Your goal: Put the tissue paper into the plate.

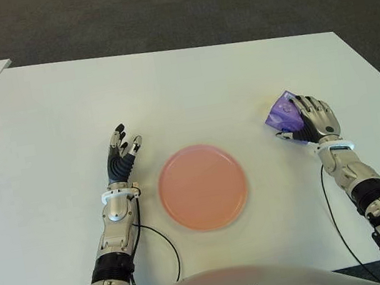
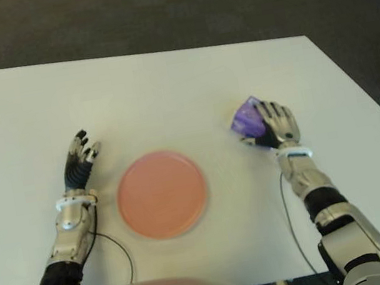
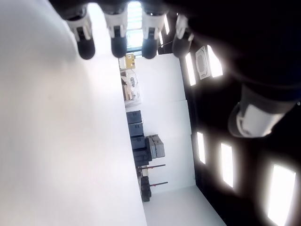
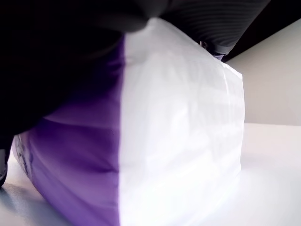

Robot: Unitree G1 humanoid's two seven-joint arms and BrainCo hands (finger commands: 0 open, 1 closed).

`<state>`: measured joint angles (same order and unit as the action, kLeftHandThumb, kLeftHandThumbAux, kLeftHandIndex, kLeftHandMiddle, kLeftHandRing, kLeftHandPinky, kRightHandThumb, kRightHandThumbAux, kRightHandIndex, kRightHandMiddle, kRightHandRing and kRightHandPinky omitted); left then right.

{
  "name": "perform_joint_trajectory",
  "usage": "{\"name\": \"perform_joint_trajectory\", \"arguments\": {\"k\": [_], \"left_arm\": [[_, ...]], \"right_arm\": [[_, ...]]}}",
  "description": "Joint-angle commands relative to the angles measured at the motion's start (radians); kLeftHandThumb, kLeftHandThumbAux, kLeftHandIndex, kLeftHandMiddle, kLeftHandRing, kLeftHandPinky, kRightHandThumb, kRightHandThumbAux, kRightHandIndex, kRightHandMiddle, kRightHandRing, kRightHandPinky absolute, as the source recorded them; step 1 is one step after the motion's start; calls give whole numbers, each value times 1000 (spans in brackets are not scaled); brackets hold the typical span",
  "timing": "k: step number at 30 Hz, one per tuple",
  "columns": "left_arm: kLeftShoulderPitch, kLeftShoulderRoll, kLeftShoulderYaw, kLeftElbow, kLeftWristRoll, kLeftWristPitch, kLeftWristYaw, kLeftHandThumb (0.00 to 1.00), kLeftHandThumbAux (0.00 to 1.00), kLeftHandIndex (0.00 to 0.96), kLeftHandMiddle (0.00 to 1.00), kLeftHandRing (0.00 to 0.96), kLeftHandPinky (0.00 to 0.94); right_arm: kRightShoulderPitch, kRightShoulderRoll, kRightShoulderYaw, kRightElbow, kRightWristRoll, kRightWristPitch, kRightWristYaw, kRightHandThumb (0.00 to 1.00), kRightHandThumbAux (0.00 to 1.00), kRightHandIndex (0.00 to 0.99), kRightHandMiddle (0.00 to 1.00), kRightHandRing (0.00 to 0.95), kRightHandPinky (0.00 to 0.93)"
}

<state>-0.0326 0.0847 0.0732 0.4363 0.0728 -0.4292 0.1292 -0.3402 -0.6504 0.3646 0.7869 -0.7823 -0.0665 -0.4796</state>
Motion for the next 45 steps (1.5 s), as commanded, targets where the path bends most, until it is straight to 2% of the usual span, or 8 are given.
{"name": "perform_joint_trajectory", "arguments": {"k": [1, 20, 27, 33, 34, 36, 38, 45], "left_arm": [[18, 8, 0, -4, 13, -8, -1, 0, 512, 0, 0, 0, 0], [28, 11, 3, -12, -1, -5, -15, 0, 506, 0, 0, 0, 0], [27, 11, 5, -5, 4, -20, -6, 0, 511, 0, 0, 0, 0], [28, 10, 4, -4, 9, -24, -2, 0, 514, 0, 0, 0, 0], [29, 9, 4, -4, 9, -24, -2, 0, 515, 0, 0, 0, 0], [31, 10, 5, -3, 7, -28, -5, 0, 515, 0, 0, 0, 0], [32, 11, 5, -2, 5, -32, -7, 0, 514, 0, 0, 0, 0], [34, 11, 7, -2, 0, -34, -10, 0, 506, 0, 0, 0, 0]], "right_arm": [[76, 58, 78, 73, -25, -14, 51, 78, 469, 0, 0, 0, 0], [104, 53, 88, 39, -20, 4, 46, 63, 452, 0, 0, 0, 0], [94, 77, 87, 106, -12, -11, 4, 94, 482, 0, 0, 0, 6], [71, 121, 59, 197, 27, -54, -107, 446, 520, 215, 321, 353, 416], [64, 128, 57, 211, 33, -58, -120, 543, 586, 291, 412, 441, 508], [61, 165, 61, 171, 34, -29, -147, 675, 632, 353, 469, 537, 598], [74, 176, 65, 112, 32, -2, -155, 778, 656, 391, 494, 615, 660], [100, 164, 64, 61, 40, 17, -140, 844, 673, 411, 512, 698, 731]]}}
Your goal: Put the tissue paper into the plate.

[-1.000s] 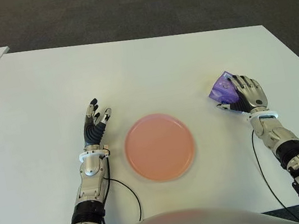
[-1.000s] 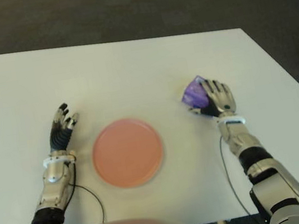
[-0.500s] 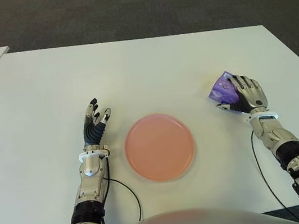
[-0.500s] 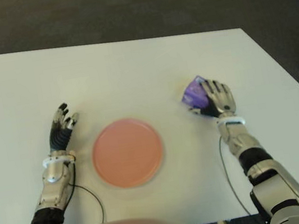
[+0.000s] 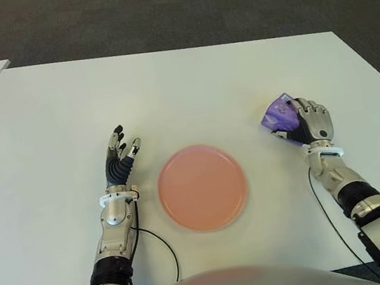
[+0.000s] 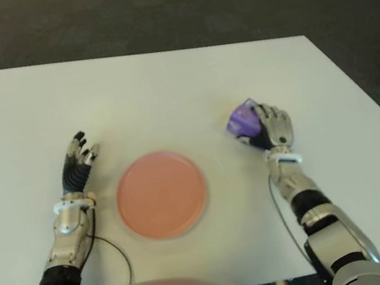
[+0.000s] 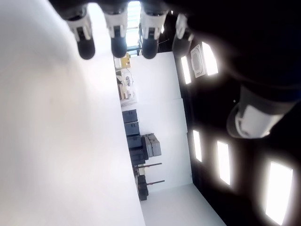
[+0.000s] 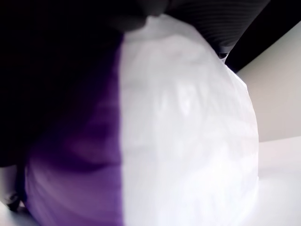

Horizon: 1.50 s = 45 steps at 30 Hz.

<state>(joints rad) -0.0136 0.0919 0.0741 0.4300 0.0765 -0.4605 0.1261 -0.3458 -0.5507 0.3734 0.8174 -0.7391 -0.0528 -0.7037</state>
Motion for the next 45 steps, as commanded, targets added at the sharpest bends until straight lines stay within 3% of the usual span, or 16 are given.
{"name": "perform_joint_trajectory", "arguments": {"k": [1, 10, 22, 38, 45], "left_arm": [[15, 4, 6, 4, -3, -3, -6, 0, 505, 0, 0, 0, 0], [17, 5, 7, 2, 9, 3, 5, 0, 502, 0, 0, 0, 0], [15, 6, 9, 14, 2, -19, -1, 0, 507, 0, 0, 0, 0], [8, -2, 14, 18, -1, -23, 3, 0, 492, 0, 0, 0, 0], [2, -7, 21, 28, -9, -21, -1, 0, 495, 0, 0, 0, 0]], "right_arm": [[110, 63, 55, 24, -1, 2, 88, 846, 675, 409, 513, 710, 740], [135, 67, 46, -4, 29, -55, 58, 851, 679, 402, 517, 774, 775], [124, 73, 68, 4, 4, -40, 46, 853, 678, 400, 535, 842, 831], [128, 75, 62, -11, 6, -59, 27, 856, 677, 403, 541, 864, 852], [138, 78, 51, -30, -4, -71, -50, 857, 676, 406, 542, 873, 850]]}}
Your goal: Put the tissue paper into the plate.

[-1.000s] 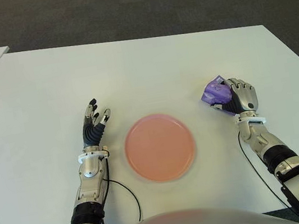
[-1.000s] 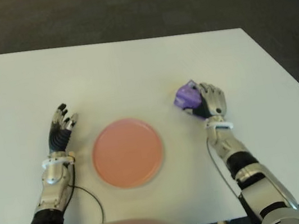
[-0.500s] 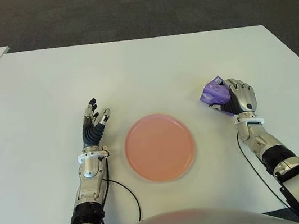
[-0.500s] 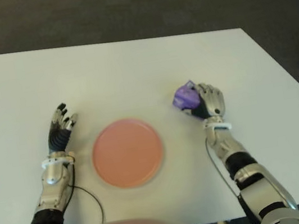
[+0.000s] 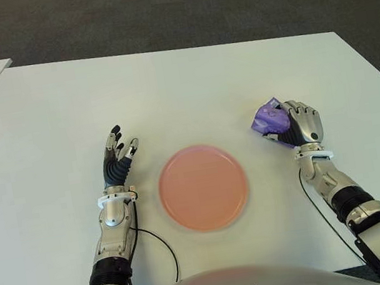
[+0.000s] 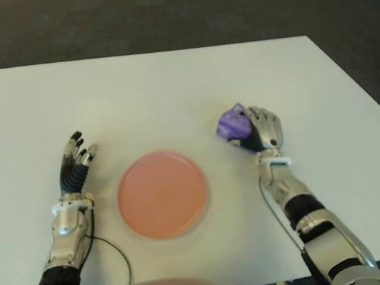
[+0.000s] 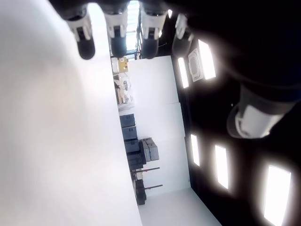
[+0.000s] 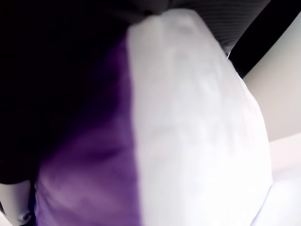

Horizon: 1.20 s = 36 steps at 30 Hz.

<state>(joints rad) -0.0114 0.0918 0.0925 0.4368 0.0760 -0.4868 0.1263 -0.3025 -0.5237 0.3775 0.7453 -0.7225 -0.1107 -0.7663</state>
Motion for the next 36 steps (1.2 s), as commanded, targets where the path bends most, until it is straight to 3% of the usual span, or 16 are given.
{"name": "perform_joint_trajectory", "arguments": {"k": [1, 13, 19, 24, 30, 36], "left_arm": [[-2, -7, 4, 23, -9, 6, -1, 0, 495, 0, 0, 0, 0], [-15, -10, 8, 36, 7, 3, 16, 0, 508, 0, 0, 0, 0], [-20, -12, 15, 33, -1, 17, 15, 0, 507, 0, 0, 0, 0], [-26, -8, 17, 41, -1, 17, 12, 0, 509, 0, 0, 0, 0], [-37, -8, 18, 55, 4, 15, 19, 0, 518, 0, 0, 0, 0], [-43, -3, 13, 61, 16, 9, 22, 0, 523, 0, 0, 0, 0]], "right_arm": [[94, 52, 46, 44, -22, -15, 4, 857, 676, 406, 542, 873, 848], [60, 65, -3, 55, -25, -66, -208, 854, 678, 400, 539, 859, 835], [-14, 80, -86, -3, 24, -93, -259, 854, 678, 398, 535, 857, 845], [25, 80, -151, -210, 29, -98, -284, 853, 679, 398, 535, 863, 850], [58, 87, -186, -328, 7, -112, -297, 854, 678, 399, 537, 873, 859], [52, 98, -200, -474, -20, -105, -249, 854, 678, 397, 535, 876, 863]]}}
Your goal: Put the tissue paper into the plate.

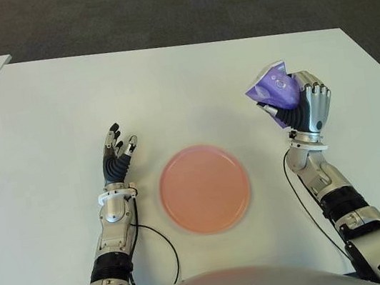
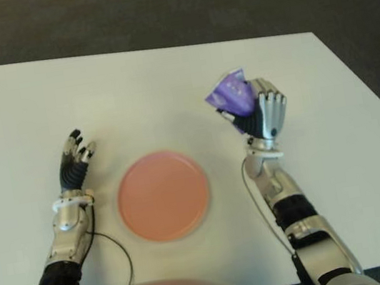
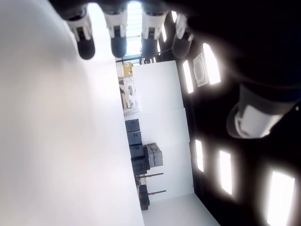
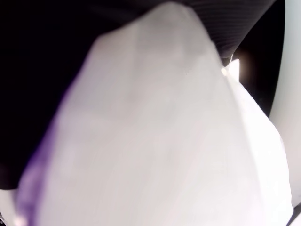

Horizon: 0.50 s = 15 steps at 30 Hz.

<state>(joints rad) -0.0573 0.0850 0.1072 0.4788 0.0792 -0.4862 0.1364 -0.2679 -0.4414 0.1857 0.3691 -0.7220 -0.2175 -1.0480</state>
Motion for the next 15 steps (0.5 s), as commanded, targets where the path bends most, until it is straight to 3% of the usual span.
{"name": "perform_joint_trajectory", "arguments": {"k": [1, 10, 15], "left_arm": [[3, 5, -3, 19, 14, 7, 11, 0, 523, 0, 0, 0, 0], [0, 11, -4, 24, 2, 4, -3, 0, 516, 0, 0, 0, 0], [-3, 11, -4, 29, 4, -8, 2, 0, 515, 0, 0, 0, 0]], "right_arm": [[13, 20, -8, -126, -25, 2, 45, 854, 678, 397, 535, 876, 863], [3, 88, 37, -325, -84, -11, 136, 853, 678, 399, 538, 885, 873], [34, 74, 38, -380, -81, -71, 186, 853, 677, 402, 541, 888, 870]]}}
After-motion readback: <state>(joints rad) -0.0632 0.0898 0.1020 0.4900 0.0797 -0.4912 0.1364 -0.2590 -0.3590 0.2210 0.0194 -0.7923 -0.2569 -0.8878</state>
